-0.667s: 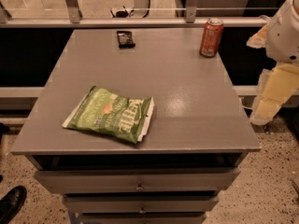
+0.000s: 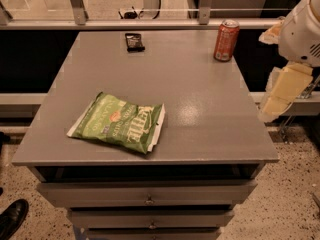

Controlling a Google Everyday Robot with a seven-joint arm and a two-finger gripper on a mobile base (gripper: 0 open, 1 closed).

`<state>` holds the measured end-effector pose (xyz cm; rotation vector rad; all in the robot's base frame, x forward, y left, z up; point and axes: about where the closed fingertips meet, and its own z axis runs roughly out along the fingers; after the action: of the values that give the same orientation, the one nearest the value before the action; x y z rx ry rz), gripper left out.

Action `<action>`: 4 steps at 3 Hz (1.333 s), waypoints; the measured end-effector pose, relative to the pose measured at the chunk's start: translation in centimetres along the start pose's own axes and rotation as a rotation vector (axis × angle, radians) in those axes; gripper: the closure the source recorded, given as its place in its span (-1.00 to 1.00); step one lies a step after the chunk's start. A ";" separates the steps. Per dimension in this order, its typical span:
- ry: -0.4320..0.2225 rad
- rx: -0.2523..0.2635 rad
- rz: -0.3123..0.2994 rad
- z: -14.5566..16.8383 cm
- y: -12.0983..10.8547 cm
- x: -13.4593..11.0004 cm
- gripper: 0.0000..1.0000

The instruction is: Move coke can near green jalapeno chip bag

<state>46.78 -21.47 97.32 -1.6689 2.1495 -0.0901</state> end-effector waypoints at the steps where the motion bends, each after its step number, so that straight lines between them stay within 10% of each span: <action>1: -0.090 0.067 0.023 2.2 -4.1 -0.6 -1.00; 4: -0.378 0.179 0.289 9.3 -18.8 1.2 -1.00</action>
Offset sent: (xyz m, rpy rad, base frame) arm 0.1740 -0.0462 -0.0131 0.3434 -0.2327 -0.1644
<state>67.09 -25.97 94.12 -1.1562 1.9987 0.1059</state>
